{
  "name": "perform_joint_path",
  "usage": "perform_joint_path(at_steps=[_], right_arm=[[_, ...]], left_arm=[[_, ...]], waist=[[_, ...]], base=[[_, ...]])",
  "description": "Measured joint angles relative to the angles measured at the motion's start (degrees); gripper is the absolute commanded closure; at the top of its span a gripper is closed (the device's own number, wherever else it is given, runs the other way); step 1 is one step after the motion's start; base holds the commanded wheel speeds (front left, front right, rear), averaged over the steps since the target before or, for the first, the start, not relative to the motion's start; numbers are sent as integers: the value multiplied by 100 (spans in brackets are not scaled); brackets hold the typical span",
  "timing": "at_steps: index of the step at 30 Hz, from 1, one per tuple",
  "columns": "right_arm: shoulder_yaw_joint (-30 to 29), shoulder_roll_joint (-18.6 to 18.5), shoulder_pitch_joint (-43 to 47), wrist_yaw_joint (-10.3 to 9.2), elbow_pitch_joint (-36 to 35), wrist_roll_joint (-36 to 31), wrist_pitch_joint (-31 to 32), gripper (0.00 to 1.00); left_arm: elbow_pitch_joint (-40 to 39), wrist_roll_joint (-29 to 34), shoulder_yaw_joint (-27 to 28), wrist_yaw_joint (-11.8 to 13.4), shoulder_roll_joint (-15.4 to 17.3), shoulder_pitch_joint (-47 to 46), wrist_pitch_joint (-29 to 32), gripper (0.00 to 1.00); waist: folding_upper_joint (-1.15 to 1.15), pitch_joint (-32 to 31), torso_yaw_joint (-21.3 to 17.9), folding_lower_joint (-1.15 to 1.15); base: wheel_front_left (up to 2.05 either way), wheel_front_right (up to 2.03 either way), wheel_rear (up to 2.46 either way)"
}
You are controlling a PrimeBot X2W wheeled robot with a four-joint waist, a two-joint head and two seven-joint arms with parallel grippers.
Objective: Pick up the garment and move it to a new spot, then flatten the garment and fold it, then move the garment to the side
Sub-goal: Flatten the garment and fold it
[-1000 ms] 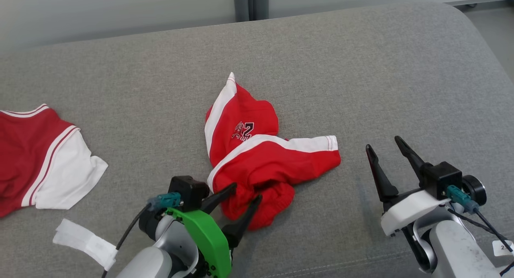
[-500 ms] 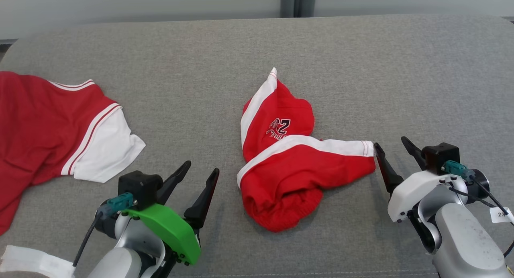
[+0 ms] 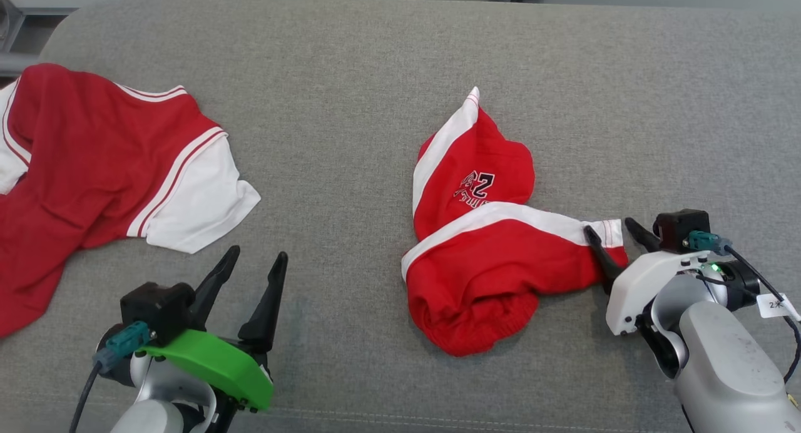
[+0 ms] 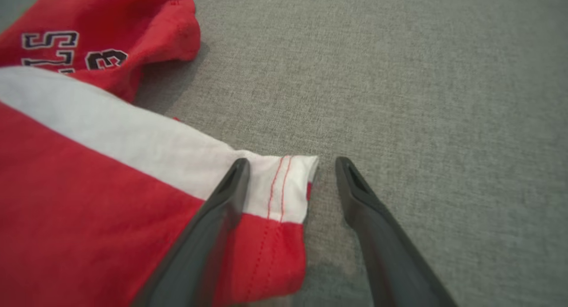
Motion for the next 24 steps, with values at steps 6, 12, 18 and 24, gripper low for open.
perform_joint_path(at_steps=[6,12,18,24], right_arm=[[98,-2,-129,38,249,85,135,7],[310,27,-231,90,349,101,178,100],[382,-21,-353,98,263,185,134,100],[186,-391,-604,98,-68,298,-80,100]], left_arm=[[30,-53,166,8,9,155,-123,0],[47,-90,336,51,51,188,-215,0],[46,-103,428,57,87,269,-233,0],[45,-201,405,57,79,270,-257,0]], waist=[[0,43,4,0],[0,26,-120,0],[0,22,-292,0],[0,18,-469,0]], base=[[0,0,0],[0,0,0],[0,0,0],[0,0,0]])
